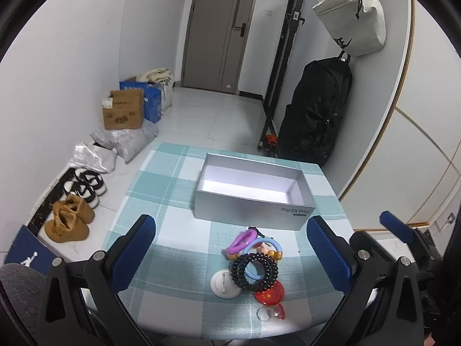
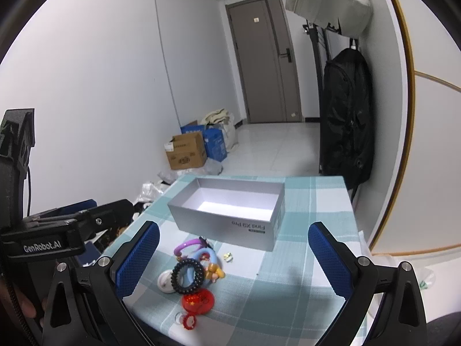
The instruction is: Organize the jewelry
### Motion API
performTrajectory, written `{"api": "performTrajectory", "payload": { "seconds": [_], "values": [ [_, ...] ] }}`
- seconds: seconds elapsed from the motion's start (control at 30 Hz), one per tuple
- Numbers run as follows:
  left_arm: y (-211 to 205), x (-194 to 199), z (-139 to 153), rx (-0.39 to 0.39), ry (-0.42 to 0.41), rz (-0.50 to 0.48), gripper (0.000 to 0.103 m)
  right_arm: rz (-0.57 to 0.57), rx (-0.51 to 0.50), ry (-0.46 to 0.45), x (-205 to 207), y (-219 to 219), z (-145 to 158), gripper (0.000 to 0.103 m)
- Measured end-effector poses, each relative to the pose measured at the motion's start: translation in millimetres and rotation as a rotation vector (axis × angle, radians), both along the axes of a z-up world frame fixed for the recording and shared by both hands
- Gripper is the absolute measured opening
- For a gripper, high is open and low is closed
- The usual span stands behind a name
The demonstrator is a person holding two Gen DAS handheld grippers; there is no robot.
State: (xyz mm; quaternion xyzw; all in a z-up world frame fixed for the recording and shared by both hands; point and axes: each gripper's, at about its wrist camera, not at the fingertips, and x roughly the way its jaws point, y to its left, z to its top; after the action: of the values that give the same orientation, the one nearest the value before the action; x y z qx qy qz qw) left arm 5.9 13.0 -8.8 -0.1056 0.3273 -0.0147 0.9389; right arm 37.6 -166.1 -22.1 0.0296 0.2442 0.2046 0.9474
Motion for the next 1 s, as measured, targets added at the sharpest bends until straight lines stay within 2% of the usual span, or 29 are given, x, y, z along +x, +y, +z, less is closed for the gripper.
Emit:
{"api": "performTrajectory", "payload": {
  "seconds": [0.1,0.3,0.5,0.7,0.77,0.9,1.0],
  "values": [
    [9,5,-3,-0.071,0.028,-0.028,0.102,0.015,0.000,0.042,4,2,-4,0.103],
    [32,15,-12,-0.163,0.078,-0.006,0.102,0.077,-0.009,0.170,16,12,-21,0.103],
    [55,22,-23,-0.209,0.123,0.038,0.102,0.167,-0.080,0.280,19,35,-42,0.103],
    [77,25,-35,-0.240,0.174,0.089,0.102,0.278,-0.153,0.404,11,59,-66,0.089],
    [81,25,-39,-0.240,0.189,0.104,0.102,0.294,-0.183,0.408,7,64,-69,0.084],
    [83,29,-45,-0.242,0.220,0.111,0.102,0.298,-0.276,0.420,0,75,-80,0.060],
    [83,31,-46,-0.236,0.234,0.104,0.102,0.313,-0.312,0.435,1,80,-84,0.054]
  ]
}}
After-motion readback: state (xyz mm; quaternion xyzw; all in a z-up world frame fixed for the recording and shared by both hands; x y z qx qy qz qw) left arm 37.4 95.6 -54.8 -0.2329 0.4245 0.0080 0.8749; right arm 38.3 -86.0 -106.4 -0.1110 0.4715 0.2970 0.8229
